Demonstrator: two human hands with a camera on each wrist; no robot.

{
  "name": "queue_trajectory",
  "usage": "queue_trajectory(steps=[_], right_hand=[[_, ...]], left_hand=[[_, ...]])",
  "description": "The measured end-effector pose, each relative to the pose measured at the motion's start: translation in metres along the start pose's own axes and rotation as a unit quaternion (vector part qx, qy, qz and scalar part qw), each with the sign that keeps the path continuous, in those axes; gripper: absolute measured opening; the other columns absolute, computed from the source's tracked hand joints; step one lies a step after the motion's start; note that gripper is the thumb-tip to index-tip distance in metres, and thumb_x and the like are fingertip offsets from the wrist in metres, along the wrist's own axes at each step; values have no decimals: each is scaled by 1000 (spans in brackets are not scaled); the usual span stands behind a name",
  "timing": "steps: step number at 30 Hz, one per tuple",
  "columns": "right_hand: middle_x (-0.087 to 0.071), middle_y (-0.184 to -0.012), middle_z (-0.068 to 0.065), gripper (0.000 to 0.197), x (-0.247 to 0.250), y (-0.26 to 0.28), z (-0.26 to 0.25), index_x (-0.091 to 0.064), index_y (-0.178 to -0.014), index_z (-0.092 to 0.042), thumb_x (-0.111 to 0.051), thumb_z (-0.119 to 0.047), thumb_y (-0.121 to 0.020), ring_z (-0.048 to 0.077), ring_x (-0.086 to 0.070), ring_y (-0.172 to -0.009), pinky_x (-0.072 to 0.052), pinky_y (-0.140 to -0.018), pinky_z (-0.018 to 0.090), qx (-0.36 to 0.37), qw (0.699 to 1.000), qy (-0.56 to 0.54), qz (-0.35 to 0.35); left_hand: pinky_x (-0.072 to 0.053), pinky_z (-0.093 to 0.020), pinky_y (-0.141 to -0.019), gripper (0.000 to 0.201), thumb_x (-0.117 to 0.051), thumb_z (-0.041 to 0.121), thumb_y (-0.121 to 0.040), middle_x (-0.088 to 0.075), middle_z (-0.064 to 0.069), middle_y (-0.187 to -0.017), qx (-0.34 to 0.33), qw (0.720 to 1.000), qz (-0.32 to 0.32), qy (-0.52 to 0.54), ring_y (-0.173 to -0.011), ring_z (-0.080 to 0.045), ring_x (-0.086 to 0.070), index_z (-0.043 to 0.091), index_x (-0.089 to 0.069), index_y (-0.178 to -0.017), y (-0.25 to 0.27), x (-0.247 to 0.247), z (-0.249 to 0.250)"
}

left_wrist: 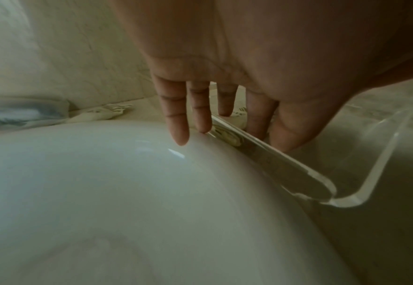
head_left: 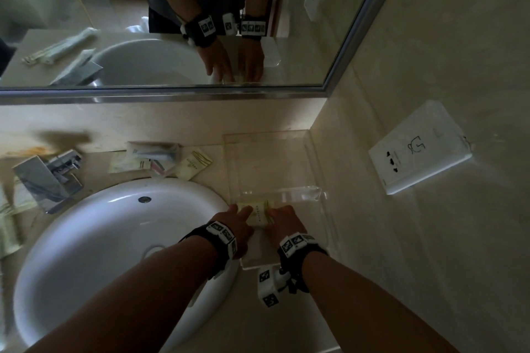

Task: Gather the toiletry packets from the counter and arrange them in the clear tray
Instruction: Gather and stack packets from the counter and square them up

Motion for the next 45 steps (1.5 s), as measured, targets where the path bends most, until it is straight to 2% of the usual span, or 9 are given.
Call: queue_trajectory(steps=[3, 7, 12, 17, 24, 29, 36, 40, 45], right_hand=[[-34, -140, 12, 50, -4, 0, -1, -46, -140, -27, -52, -31, -91, 36, -53, -117, -45, -102, 39, 4, 998, 66, -15], [-31, -142, 11, 57, -1, 1, -3, -39, -144, -29, -54, -33, -90, 36, -48, -120, -42, -103, 41, -3, 995, 93, -32], [-29, -145, 13, 60, 9, 5, -1, -38, -144, -30, -57, -39, -88, 36, -49, -123, -44, -104, 39, -7, 997, 60, -43], [-35, -145, 11, 56, 31, 0, -18, -46, -139, -24, -57, -42, -87, 31, -47, -127, -45, -102, 36, -11, 999, 35, 9], [-39, -144, 1, 43, 44, 3, -83, -54, -130, -30, -56, -39, -89, 22, -48, -124, -43, -101, 30, 59, 996, 10, 70], [-40, -142, 1, 48, 35, 7, -142, -53, -132, -29, -55, -38, -85, 22, -50, -122, -46, -99, 33, 118, 992, 22, 23], [-37, -145, 4, 49, 19, -1, -199, -52, -134, -28, -52, -36, -86, 24, -49, -126, -43, -103, 32, 161, 985, 62, -17], [-36, -147, 4, 50, 8, -15, -221, -50, -137, -28, -52, -35, -87, 24, -50, -126, -43, -102, 31, 168, 982, 81, -37], [-33, -150, 4, 57, -5, -31, -226, -44, -142, -30, -52, -37, -86, 25, -48, -129, -43, -103, 33, 143, 982, 104, -65]], left_hand=[[-30, -47, -116, 58, -49, 40, -91, 2, -2, -164, 8, 1000, -11, 7, -148, -38, -8, 37, -35, -147, 0, 0, 1], [-31, -46, -116, 57, -48, 38, -91, 6, -2, -164, -3, 1000, -4, 28, -148, -38, -9, 43, -34, -146, 9, 5, 2], [-39, -45, -109, 54, -51, 39, -91, -1, 0, -163, 14, 994, 54, 94, -139, -32, -28, 40, -37, -144, 34, 11, -11], [-39, -45, -109, 51, -48, 41, -94, -8, 3, -161, 103, 969, 109, 195, -138, -28, -32, 36, -39, -144, 64, 7, -58], [-35, -43, -113, 52, -53, 40, -89, -24, -1, -158, 244, 911, 146, 299, -144, -27, -29, 32, -47, -141, 104, -16, -132], [-44, -37, -104, 50, -56, 40, -86, -37, 1, -149, 284, 886, 181, 319, -129, -22, -47, 32, -51, -135, 135, -28, -154], [-45, -37, -100, 49, -54, 40, -86, -39, 1, -146, 311, 876, 186, 317, -126, -26, -47, 37, -51, -135, 145, -30, -183], [-45, -34, -97, 44, -55, 37, -86, -44, 0, -141, 317, 867, 193, 333, -123, -25, -49, 31, -56, -130, 134, -27, -197], [-43, -38, -105, 53, -54, 36, -87, -40, 0, -146, 322, 856, 177, 365, -130, -27, -43, 28, -48, -140, 109, -41, -194]])
Point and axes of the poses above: each hand's wrist, its own y-axis away from the middle knuckle, its own x-axis out of the back of the hand, z = x × y, the point moved 5 cm from there along -y, towards the middle knuckle
